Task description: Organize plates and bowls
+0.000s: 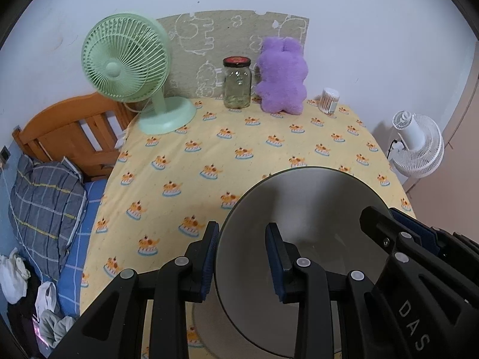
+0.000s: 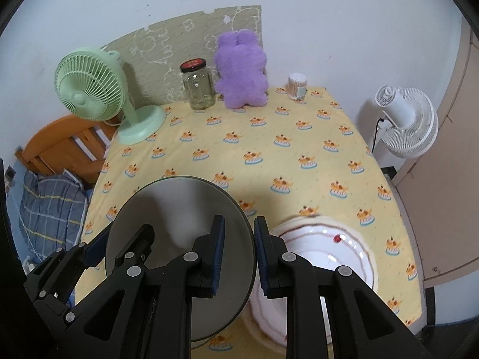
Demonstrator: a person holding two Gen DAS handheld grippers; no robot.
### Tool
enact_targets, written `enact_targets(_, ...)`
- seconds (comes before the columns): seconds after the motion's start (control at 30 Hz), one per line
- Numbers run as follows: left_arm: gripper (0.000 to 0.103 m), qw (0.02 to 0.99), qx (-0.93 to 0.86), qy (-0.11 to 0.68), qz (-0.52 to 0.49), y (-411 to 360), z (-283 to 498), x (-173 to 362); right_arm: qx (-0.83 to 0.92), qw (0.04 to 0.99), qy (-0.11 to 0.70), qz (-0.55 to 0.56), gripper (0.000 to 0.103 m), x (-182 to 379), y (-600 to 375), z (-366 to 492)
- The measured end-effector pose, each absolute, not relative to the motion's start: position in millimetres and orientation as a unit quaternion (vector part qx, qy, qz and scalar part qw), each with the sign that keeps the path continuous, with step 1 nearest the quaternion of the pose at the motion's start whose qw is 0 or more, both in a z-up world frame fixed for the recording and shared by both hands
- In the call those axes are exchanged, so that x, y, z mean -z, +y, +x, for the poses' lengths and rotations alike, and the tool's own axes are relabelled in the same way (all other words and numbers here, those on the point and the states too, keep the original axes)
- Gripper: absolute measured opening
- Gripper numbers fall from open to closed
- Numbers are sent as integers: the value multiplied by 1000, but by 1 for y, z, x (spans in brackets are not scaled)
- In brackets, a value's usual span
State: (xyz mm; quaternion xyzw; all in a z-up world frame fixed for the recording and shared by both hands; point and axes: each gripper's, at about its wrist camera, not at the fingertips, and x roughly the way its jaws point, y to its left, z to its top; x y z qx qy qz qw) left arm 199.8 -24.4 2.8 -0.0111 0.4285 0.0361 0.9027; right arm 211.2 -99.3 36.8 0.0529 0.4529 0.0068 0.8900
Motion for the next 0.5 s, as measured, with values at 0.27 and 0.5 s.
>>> enact_targets(0.27, 31, 896, -27, 443, -6, -10, 181, 11, -6, 885, 462, 56, 24, -24, -82, 190)
enact_targets(0.5, 31, 889, -28, 457, -8, -3, 174, 26, -11, 876, 479, 56, 24, -11, -74, 184)
